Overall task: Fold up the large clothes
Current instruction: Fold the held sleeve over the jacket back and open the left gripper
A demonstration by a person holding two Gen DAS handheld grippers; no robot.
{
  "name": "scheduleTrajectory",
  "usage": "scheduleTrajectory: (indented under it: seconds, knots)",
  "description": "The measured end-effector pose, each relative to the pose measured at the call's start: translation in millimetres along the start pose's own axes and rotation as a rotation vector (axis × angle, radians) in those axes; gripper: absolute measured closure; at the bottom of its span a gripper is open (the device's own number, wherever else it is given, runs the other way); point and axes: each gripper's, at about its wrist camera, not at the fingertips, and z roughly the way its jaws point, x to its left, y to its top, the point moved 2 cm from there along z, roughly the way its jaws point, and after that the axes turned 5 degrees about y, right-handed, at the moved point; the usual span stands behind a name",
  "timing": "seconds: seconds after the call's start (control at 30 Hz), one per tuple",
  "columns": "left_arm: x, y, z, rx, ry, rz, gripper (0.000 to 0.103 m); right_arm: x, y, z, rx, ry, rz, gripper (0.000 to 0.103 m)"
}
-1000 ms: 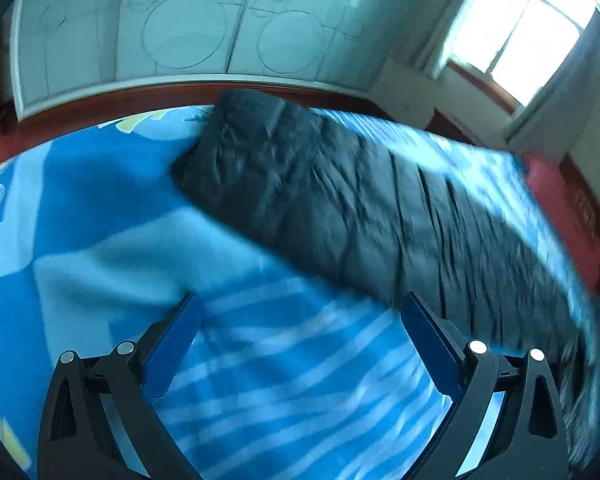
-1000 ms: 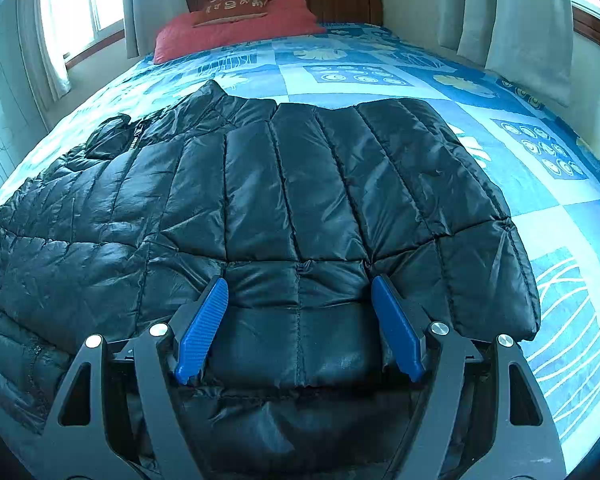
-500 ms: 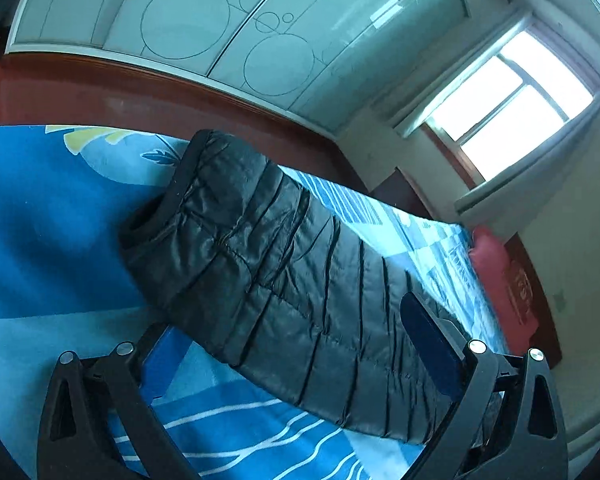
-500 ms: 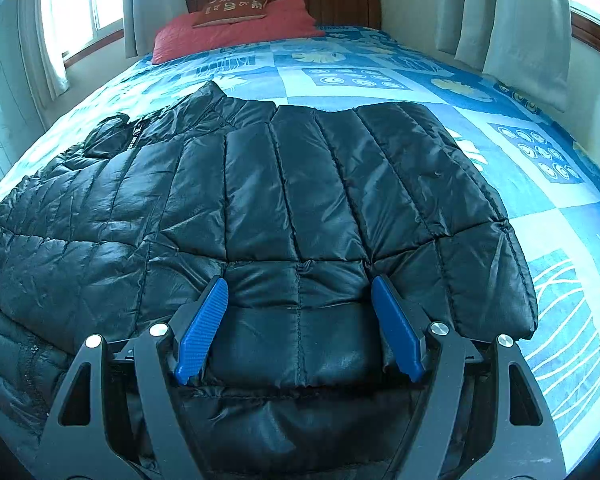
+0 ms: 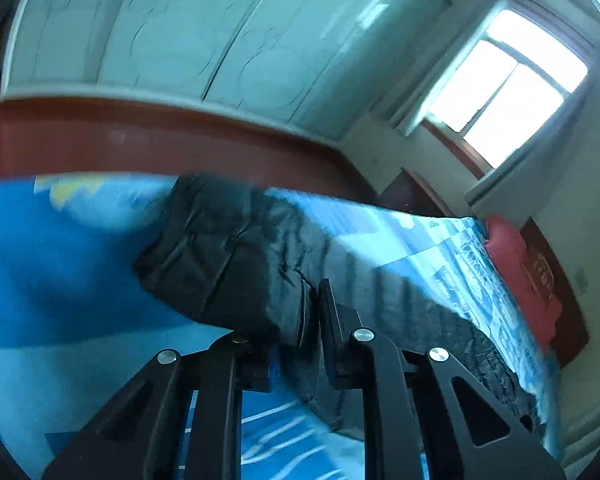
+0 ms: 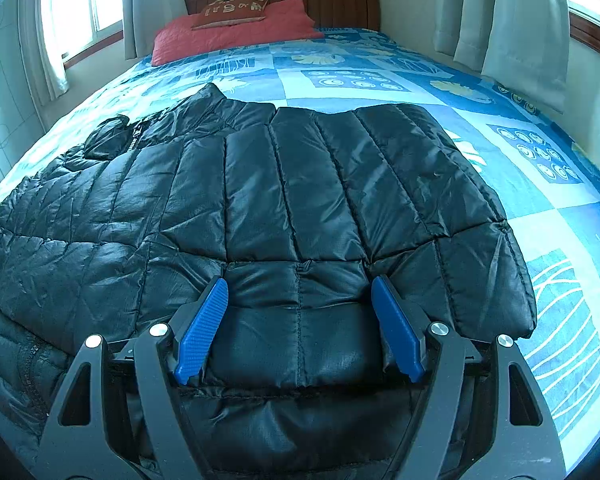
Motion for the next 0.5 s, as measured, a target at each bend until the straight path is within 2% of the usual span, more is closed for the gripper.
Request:
scheduleTrajectory:
  seconds: [0.2,0.33,0.5]
  knots:
    - [-85.5,-7.6,-27.1,-0.073,-0.091,0.207,0.089,-1.8,1.0,0.2,-0.006,0.005,0.009,0.029]
    - [-148.6,-38.7,-44.3,-0.083,-0.166,0.343,0.089,-0.6,-0.5,-0.4,-0.01,0.01,0.019,0.029]
    - [-225.7,-95.2,-58.0,-0.031,-0.287,0.482,0.089,-3.2,-0.1,-0.4,-0.014,0.02,0.031,0.029]
